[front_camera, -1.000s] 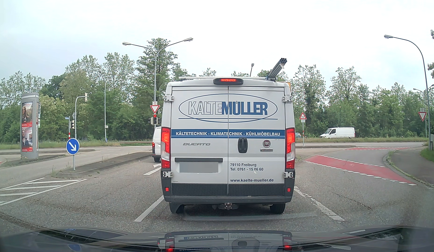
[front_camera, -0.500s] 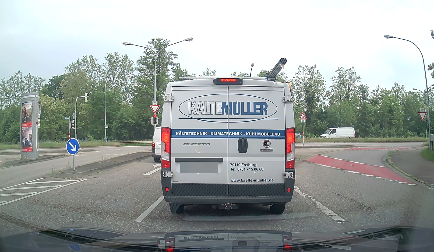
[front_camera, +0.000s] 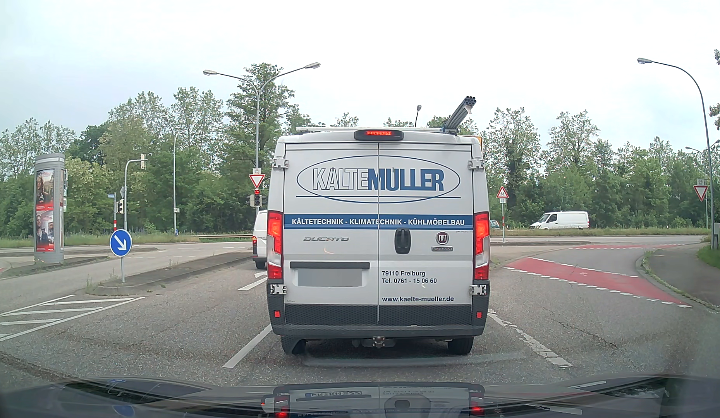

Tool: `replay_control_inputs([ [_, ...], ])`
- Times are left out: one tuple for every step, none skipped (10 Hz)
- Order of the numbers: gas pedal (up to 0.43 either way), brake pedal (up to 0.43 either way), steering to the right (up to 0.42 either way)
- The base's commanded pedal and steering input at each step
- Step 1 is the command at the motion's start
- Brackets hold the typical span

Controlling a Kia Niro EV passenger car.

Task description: Follow the waypoints while adhering to traffic rules and regulations

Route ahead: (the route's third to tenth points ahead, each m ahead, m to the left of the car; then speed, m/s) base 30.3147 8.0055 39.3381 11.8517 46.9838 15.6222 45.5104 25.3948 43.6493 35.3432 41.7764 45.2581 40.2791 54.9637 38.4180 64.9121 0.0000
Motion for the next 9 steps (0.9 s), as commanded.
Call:
replay_control_inputs([
  [0.0,0.268,-0.001],
  [0.0,0.268,-0.001],
  [0.0,0.268,-0.001],
  [0.0,0.274,-0.002],
  [0.0,0.274,-0.002],
  [0.0,0.274,-0.002],
  [0.0,0.274,-0.002],
  [0.0,0.274,-0.002],
  [0.0,0.274,-0.002],
])
